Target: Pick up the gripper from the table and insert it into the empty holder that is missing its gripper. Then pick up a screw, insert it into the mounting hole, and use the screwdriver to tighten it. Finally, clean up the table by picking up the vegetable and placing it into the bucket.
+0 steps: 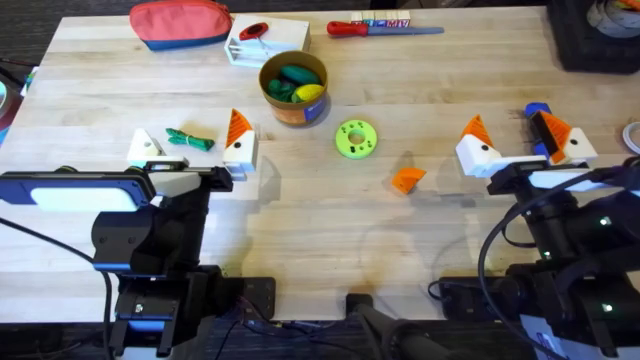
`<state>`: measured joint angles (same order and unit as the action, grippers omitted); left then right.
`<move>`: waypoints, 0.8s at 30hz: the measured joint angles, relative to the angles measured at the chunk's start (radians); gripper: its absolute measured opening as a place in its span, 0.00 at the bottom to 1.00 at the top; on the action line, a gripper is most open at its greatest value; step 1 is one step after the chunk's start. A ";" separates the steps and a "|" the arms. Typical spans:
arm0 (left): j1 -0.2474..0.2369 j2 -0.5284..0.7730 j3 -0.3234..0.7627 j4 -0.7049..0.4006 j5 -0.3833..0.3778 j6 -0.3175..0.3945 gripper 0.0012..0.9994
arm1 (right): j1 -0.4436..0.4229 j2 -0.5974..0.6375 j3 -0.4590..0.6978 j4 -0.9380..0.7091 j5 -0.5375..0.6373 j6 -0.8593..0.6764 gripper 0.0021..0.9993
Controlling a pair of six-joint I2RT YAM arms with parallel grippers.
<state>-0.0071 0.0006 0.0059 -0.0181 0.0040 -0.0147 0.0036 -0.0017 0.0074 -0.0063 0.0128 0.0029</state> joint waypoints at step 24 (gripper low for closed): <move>0.000 0.282 0.508 -0.479 -0.195 -0.075 0.97 | 0.000 0.218 0.348 -0.295 0.017 0.058 0.99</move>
<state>-0.0067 0.2829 0.5144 -0.4967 -0.1914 -0.0894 0.0036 0.2165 0.3553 -0.3012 0.0296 0.0604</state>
